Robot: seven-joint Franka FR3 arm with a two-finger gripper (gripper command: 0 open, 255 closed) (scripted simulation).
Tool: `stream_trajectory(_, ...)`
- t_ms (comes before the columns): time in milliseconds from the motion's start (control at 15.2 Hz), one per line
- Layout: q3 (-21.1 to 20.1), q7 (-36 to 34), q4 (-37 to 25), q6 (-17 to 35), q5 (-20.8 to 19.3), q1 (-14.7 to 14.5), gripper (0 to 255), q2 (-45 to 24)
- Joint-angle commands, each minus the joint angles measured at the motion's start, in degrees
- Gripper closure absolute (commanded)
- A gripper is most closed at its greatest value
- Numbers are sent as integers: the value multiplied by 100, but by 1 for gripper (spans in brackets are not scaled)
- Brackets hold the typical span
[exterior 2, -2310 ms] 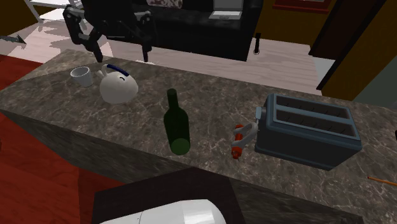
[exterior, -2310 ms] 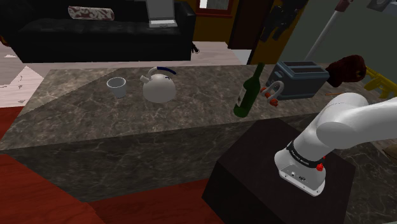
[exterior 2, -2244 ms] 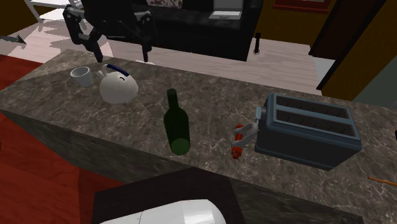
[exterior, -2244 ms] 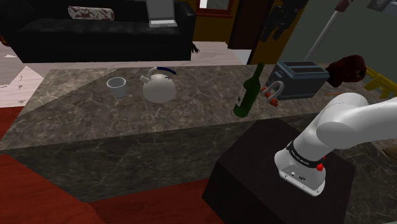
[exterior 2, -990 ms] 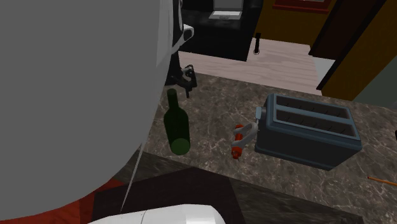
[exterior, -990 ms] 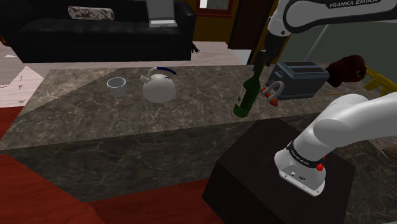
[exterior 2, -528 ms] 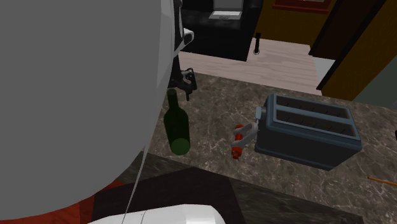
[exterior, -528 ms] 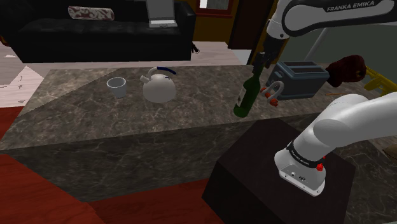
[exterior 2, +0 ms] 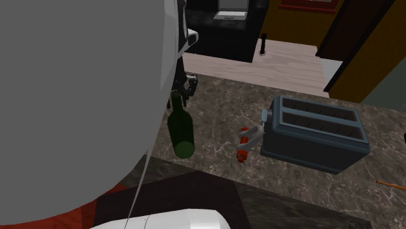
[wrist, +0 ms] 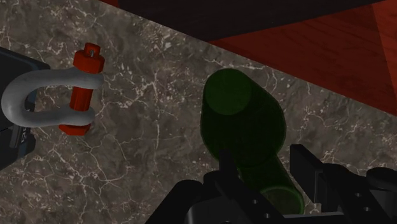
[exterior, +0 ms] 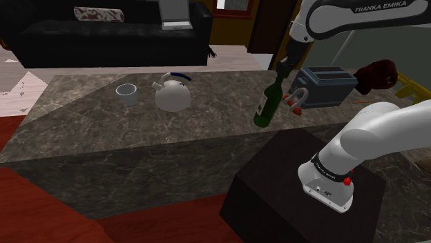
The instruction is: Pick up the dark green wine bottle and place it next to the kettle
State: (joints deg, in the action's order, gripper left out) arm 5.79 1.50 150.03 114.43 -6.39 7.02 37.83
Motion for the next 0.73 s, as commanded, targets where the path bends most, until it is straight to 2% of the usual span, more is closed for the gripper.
stream_trajectory(0, 0, 0, 2, 0, 0, 0, 255, -2)
stream_trajectory(132, 1, 1, 2, -1, -1, 0, 255, -1)
stream_trajectory(660, -37, 30, -549, -656, 41, -16, 255, 105)
